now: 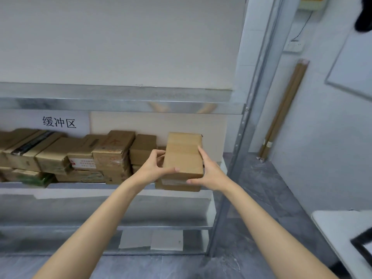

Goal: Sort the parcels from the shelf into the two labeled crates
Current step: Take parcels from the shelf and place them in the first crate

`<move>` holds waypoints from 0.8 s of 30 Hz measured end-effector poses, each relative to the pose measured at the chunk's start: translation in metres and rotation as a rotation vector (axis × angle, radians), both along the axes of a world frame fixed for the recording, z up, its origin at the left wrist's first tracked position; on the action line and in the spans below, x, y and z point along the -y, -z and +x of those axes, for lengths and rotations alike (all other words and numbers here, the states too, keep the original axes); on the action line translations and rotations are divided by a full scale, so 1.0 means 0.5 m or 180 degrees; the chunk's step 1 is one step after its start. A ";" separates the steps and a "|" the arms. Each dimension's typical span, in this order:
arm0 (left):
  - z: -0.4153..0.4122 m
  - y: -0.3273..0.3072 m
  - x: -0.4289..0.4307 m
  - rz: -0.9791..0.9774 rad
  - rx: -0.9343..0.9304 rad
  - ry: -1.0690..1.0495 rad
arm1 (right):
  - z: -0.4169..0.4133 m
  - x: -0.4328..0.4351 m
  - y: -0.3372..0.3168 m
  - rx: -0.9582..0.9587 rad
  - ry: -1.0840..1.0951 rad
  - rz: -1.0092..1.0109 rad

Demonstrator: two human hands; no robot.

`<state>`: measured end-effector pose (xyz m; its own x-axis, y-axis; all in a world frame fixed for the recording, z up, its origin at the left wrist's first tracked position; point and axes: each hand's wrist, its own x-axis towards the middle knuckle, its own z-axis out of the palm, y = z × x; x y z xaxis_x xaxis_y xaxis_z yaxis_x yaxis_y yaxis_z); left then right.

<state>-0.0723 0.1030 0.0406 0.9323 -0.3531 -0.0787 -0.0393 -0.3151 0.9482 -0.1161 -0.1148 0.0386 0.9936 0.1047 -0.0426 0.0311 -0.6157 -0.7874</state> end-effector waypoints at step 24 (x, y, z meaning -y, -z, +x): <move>-0.443 -0.169 0.554 -0.0737 0.0128 0.1295 | -0.611 0.432 -0.179 0.1017 0.2282 0.0964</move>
<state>-0.2938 -0.1738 0.1249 0.7152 -0.6945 0.0786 -0.1540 -0.0468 0.9870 -0.4215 -0.3307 0.1279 0.7833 -0.5949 0.1803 -0.0375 -0.3347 -0.9416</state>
